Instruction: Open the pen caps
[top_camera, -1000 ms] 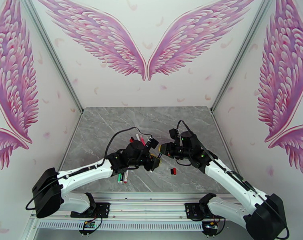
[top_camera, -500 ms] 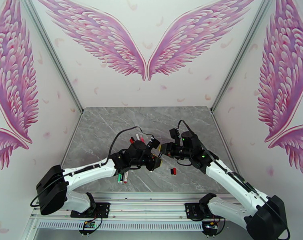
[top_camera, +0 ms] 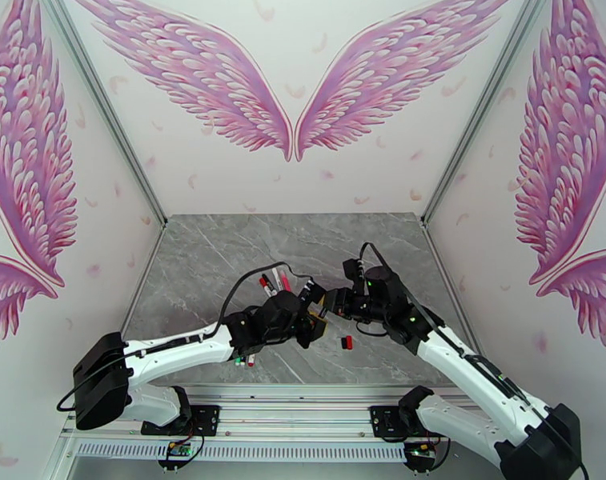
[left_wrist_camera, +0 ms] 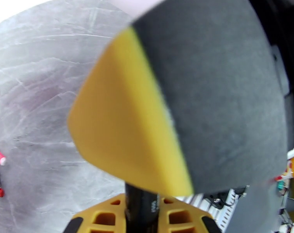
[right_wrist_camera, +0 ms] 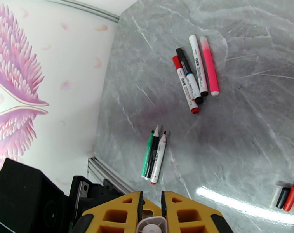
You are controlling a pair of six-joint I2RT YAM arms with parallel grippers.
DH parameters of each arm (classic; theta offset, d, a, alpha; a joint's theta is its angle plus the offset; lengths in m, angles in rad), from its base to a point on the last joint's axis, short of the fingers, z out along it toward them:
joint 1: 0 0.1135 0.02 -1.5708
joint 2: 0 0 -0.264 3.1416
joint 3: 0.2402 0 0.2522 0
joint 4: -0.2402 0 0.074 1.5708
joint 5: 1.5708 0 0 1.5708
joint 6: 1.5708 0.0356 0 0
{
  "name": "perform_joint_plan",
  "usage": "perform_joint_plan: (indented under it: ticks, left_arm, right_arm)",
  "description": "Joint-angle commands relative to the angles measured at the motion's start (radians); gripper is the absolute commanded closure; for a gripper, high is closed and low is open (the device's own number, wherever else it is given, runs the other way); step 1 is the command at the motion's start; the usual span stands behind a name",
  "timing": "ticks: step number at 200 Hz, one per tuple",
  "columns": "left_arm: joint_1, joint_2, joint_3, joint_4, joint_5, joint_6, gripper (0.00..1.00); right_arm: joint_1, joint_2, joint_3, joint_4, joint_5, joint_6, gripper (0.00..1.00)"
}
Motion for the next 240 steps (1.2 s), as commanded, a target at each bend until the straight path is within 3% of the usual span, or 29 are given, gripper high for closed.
perform_joint_plan:
  ticks: [1,24,56,109,161,203,240]
  left_arm:
    - [-0.012,-0.035,-0.008,-0.125,-0.063,0.015,0.96]
    - [-0.009,-0.040,-0.037,-0.053,0.085,-0.007,0.96]
    - [0.032,-0.090,-0.098,0.041,0.256,-0.042,0.96]
    - [0.062,-0.106,-0.117,0.016,0.341,-0.043,0.96]
    - [0.057,-0.070,-0.098,-0.005,0.291,-0.034,0.96]
    - [-0.007,-0.044,-0.037,-0.137,0.000,0.010,0.95]
    - [-0.063,-0.017,0.008,-0.174,-0.112,0.037,0.95]
  right_arm:
    - [-0.033,-0.038,-0.011,0.010,0.165,0.039,0.87]
    - [-0.041,-0.057,-0.019,0.046,0.142,0.034,0.87]
    - [-0.071,-0.082,-0.056,0.167,0.001,-0.023,0.87]
    - [-0.089,-0.091,-0.066,0.254,-0.116,-0.069,0.87]
    - [-0.096,-0.102,-0.066,0.292,-0.133,-0.109,0.87]
    - [-0.100,-0.094,0.000,0.095,0.059,-0.118,0.87]
    - [-0.106,-0.079,0.009,0.018,0.169,-0.066,0.87]
